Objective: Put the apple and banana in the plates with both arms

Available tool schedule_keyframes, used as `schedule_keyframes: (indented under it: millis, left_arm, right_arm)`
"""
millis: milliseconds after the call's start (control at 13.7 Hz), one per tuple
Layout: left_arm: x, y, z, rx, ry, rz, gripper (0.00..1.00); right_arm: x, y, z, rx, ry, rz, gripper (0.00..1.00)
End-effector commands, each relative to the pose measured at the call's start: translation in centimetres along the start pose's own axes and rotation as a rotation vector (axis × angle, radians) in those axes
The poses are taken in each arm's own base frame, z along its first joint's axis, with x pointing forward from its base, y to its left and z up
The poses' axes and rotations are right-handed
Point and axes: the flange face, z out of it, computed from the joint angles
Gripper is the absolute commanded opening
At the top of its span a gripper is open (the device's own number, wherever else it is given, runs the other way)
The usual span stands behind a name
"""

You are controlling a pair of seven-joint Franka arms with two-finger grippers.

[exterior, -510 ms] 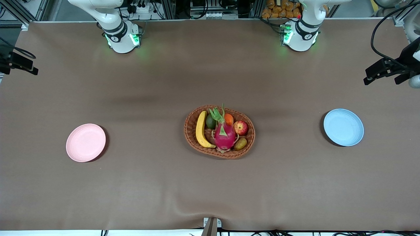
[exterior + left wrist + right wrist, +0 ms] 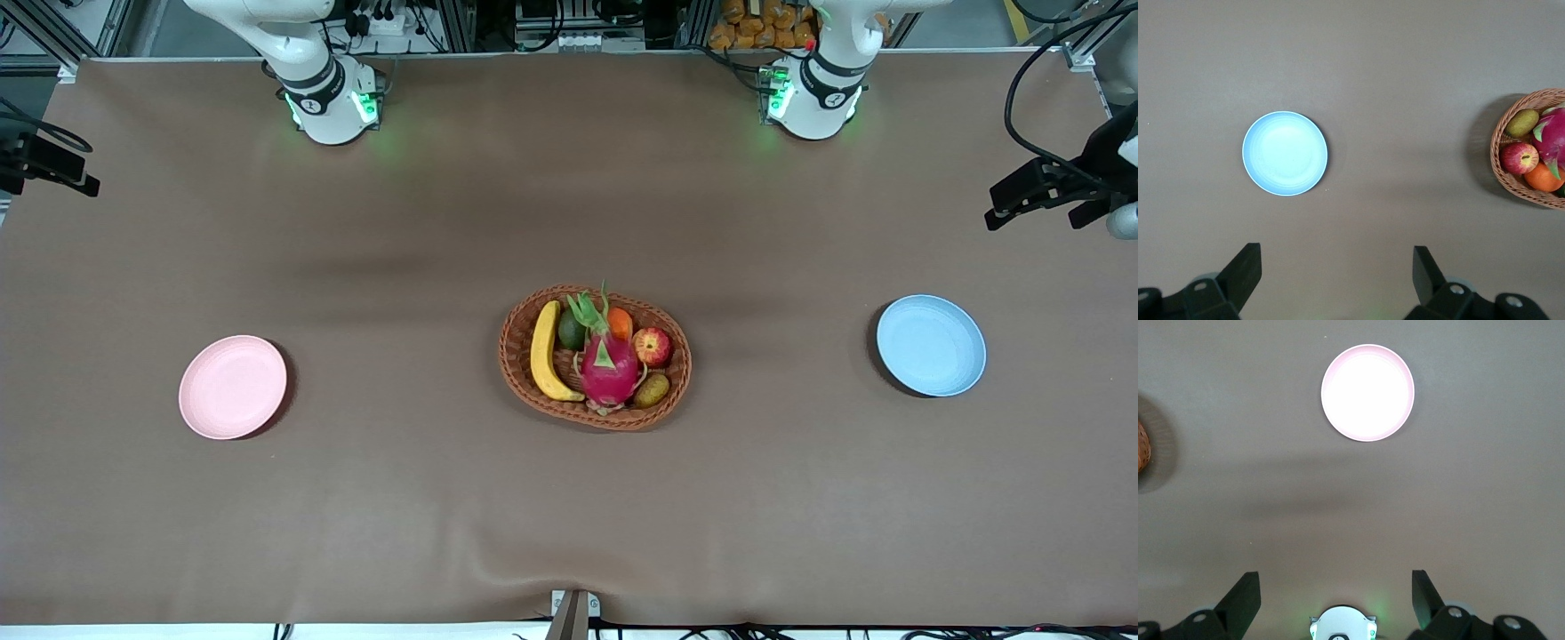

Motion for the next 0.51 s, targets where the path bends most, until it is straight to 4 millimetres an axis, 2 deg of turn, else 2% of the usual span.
schedule_keyframes:
  millis: [0, 146, 437]
  left_arm:
    - [0.2, 0.1, 0.7, 0.007, -0.03, 0.022, 1.0]
    - [0.3, 0.1, 2.3, 0.009, -0.08, 0.031, 1.0]
    - [1.3, 2.4, 5.4, 0.009, -0.122, 0.095, 1.0]
  right_arm:
    - [-0.3, -0.8, 0.1, -0.015, -0.009, -0.006, 1.0]
    - [-0.3, -0.2, 0.1, -0.013, -0.012, 0.0, 1.0]
    - [-0.6, -0.4, -0.2, -0.013, -0.01, -0.004, 1.0]
